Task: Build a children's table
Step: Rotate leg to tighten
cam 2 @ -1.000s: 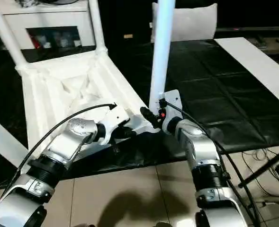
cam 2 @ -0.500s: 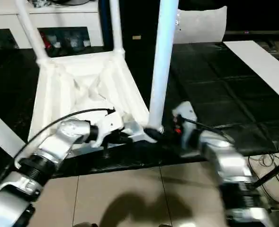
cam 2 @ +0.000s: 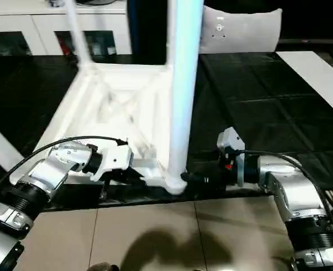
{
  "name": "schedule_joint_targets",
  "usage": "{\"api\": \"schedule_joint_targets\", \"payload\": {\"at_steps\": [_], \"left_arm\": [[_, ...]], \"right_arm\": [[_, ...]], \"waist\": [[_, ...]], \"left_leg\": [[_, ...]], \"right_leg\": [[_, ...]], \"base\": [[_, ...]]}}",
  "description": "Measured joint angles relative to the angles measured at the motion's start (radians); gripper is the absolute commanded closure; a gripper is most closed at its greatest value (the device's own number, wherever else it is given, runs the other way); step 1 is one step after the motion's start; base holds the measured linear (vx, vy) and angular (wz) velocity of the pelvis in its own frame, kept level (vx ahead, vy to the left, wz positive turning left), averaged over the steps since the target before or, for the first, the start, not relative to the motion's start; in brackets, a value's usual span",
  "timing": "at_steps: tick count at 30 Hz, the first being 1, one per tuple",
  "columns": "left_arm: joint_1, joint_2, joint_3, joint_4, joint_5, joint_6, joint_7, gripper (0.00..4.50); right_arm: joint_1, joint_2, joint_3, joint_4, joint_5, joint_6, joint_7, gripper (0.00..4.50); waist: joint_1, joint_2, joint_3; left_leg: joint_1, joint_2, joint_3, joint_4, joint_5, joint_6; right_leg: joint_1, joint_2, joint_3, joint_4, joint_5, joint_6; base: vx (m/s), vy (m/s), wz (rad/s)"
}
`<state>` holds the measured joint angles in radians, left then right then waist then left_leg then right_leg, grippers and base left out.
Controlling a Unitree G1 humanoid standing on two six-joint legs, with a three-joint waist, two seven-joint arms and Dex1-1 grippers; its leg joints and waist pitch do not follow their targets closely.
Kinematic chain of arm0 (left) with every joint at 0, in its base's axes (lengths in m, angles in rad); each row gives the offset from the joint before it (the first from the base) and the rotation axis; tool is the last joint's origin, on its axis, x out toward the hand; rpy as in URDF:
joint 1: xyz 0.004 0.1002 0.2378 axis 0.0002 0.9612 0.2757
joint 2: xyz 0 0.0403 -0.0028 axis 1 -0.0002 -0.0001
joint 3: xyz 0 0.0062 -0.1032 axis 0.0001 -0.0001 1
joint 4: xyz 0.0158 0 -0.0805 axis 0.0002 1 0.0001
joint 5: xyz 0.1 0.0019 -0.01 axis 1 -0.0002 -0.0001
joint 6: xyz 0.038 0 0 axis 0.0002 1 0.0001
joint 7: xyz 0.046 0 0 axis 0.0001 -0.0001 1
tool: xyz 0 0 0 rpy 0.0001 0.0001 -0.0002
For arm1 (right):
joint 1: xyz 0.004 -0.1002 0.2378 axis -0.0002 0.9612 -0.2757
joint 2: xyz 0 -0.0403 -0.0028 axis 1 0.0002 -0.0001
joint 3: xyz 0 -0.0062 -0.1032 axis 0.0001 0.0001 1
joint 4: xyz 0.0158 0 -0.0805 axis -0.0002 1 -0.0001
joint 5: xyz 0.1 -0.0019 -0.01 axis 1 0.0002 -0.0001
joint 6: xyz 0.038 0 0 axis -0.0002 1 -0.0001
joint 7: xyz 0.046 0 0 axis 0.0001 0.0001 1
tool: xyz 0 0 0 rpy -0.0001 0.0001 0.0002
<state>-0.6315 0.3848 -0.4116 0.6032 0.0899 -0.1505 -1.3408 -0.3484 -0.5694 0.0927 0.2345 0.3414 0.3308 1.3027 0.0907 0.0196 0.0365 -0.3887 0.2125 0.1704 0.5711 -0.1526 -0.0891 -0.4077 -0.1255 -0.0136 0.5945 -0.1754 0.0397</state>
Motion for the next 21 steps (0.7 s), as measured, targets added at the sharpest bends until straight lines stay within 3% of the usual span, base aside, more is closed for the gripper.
{"api": "schedule_joint_targets", "payload": {"at_steps": [7, 21], "left_arm": [[0.001, 0.000, -0.003, 0.000, 0.000, -0.010, -0.008, 4.50], [0.001, -0.008, -0.002, 0.006, -0.006, -0.019, -0.010, 4.50]], "right_arm": [[-0.007, 0.016, 0.034, 0.000, 0.005, 0.015, 0.028, 1.45], [-0.020, 0.043, 0.033, 0.008, 0.012, 0.033, 0.024, 2.42]], "waist": [[0.000, 0.000, 0.000], [0.000, 0.000, 0.000]], "left_leg": [[0.000, 0.000, 0.000, 0.001, 0.000, 0.000], [0.000, 0.000, 0.000, 0.001, 0.000, 0.000]], "right_leg": [[0.000, 0.000, 0.000, 0.000, 0.000, 0.000], [0.000, 0.000, 0.000, 0.001, 0.000, 0.000]], "base": [[0.000, 0.000, 0.00], [0.000, 0.000, 0.00]]}}
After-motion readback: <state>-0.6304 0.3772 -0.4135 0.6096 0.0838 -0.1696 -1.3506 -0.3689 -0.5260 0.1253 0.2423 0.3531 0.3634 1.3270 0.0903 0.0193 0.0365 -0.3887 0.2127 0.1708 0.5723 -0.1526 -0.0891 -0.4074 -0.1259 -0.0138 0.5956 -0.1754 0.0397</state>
